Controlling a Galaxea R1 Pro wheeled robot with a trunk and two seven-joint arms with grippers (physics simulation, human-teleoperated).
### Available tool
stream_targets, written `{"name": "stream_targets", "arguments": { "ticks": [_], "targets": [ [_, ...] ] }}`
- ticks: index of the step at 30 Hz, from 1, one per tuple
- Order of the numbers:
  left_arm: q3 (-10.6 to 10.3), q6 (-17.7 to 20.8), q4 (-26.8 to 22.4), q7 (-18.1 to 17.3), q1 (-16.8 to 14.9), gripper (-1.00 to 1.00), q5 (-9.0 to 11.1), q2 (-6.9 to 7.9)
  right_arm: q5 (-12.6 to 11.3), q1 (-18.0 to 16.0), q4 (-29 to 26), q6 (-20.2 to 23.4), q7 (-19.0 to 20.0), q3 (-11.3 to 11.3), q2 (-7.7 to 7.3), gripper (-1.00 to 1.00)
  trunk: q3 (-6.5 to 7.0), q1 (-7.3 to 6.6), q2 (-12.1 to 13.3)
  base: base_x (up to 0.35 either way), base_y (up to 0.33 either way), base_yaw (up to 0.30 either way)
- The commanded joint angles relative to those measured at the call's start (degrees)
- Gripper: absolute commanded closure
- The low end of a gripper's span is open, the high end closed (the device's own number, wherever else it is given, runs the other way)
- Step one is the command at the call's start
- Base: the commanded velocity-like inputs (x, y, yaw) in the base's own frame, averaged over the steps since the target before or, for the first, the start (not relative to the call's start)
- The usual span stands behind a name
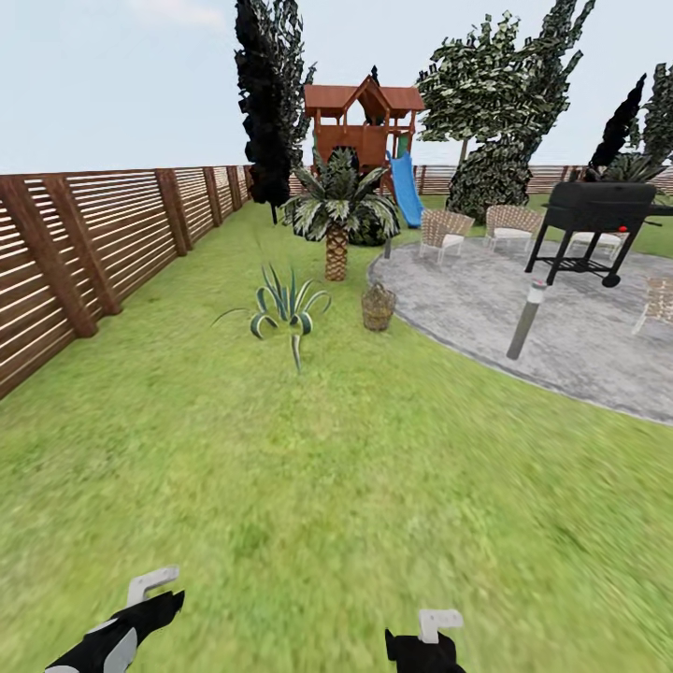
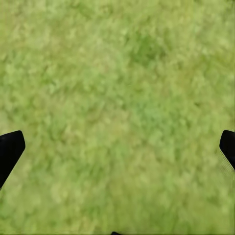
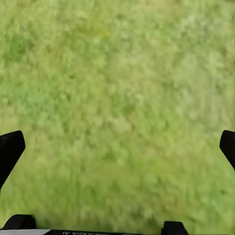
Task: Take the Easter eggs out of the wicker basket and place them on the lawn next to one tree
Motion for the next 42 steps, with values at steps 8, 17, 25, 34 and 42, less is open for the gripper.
{"name": "stream_targets", "arguments": {
  "ticks": [8, 17, 25, 34, 42],
  "targets": [
    [0.4, -0.15, 0.06, -0.29, -0.03, -1.0, -0.16, 0.0, -0.52, -0.03, -0.13, 0.04, -0.28, 0.23, -0.04, -1.0, -0.11, 0.06, -0.11, 0.29, 0.0, 0.0],
    [0.23, -0.21, 0.06, -0.29, -0.06, -1.0, -0.16, -0.08, -0.52, -0.03, -0.15, 0.16, -0.28, 0.23, -0.04, -1.0, -0.11, 0.06, -0.11, 0.29, 0.0, 0.0],
    [0.23, -0.23, 0.06, -0.29, -0.04, -1.0, -0.16, -0.08, -0.52, -0.03, -0.13, 0.14, -0.28, 0.23, -0.04, -1.0, -0.11, 0.06, -0.11, 0.29, 0.0, 0.0],
    [0.23, -0.23, 0.06, -0.29, -0.03, -1.0, -0.16, -0.09, -0.52, -0.03, -0.15, 0.13, -0.28, 0.23, -0.04, -1.0, -0.11, 0.06, -0.11, 0.29, 0.0, 0.0],
    [0.22, -0.22, 0.06, -0.29, -0.01, -1.0, -0.16, -0.09, -0.52, -0.03, -0.15, 0.23, -0.28, 0.23, -0.04, -1.0, -0.11, 0.06, -0.11, 0.29, 0.0, 0.0]
  ]
}}
